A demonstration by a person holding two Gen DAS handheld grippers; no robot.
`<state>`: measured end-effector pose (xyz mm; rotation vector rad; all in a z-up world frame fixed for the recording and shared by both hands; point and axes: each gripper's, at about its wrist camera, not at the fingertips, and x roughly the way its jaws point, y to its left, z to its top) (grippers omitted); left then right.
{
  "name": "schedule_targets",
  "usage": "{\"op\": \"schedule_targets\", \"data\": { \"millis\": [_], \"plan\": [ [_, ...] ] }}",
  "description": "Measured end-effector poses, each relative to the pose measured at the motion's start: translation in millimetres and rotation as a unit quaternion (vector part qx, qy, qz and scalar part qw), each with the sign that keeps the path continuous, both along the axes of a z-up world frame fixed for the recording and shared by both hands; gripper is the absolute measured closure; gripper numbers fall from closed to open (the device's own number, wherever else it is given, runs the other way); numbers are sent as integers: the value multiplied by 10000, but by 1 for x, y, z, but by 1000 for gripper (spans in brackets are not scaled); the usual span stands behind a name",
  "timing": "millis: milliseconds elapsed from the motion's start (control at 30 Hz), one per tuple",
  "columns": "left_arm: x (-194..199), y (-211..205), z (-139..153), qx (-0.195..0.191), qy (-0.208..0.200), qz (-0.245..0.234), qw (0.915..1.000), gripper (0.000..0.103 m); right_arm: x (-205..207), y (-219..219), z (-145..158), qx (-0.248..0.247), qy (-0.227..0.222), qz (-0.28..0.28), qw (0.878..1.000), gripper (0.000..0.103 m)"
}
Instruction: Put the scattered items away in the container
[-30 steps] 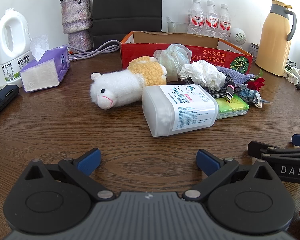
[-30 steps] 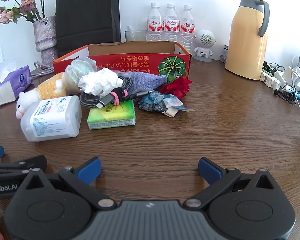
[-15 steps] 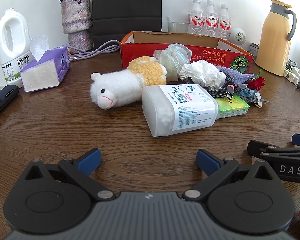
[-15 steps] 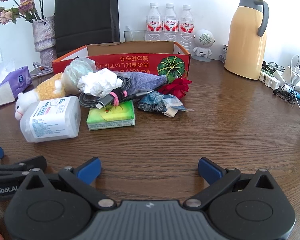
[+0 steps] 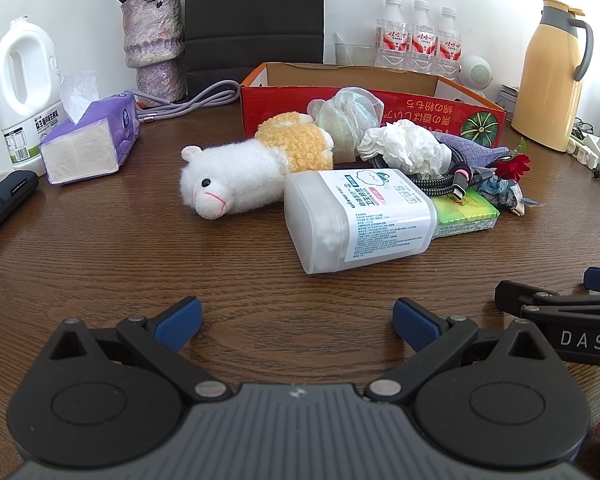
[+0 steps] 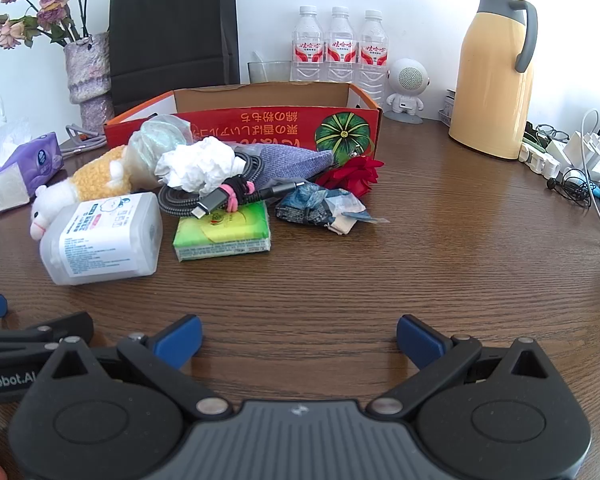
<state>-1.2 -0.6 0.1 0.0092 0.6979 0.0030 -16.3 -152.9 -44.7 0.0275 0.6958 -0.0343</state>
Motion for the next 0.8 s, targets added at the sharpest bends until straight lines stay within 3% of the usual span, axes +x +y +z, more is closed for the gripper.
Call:
{"op": "schedule_targets", "data": {
  "millis": [100, 200, 300, 400, 500, 600, 667, 733, 800],
  "plan": [
    [-1, 0, 1, -9, -3, -45, 10000, 0, 1, 0, 0, -3, 3, -37, 10000, 0],
    [0, 6, 9, -271, -22, -541, 9982, 0, 5, -1, 2, 26, 117, 78, 9999, 0],
    [10, 22, 36, -500, -447, -694, 9953, 0, 8, -8, 20, 269, 74, 325, 9991, 11],
    [37, 37, 61, -294, -883, -996, 9907, 0, 26, -8, 54, 247, -365, 848, 9954, 11],
    [79, 53, 64, -3, -981, -1149, 9885, 0, 60, -4, 71, 54, -785, 1138, 9904, 11],
    [122, 66, 53, -354, -427, -1474, 9875, 0, 102, 7, 68, 141, -583, 1556, 9860, 23],
    [138, 66, 48, -531, -196, -1374, 9889, 0, 123, 18, 64, 237, -443, 1875, 9810, 29],
    [151, 62, 42, -648, 105, -1329, 9890, 0, 140, 32, 60, 265, -341, 2046, 9779, 29],
    [159, 60, 34, -696, 345, -1350, 9878, 1, 156, 43, 56, 157, -292, 2072, 9777, 37]
  ]
}}
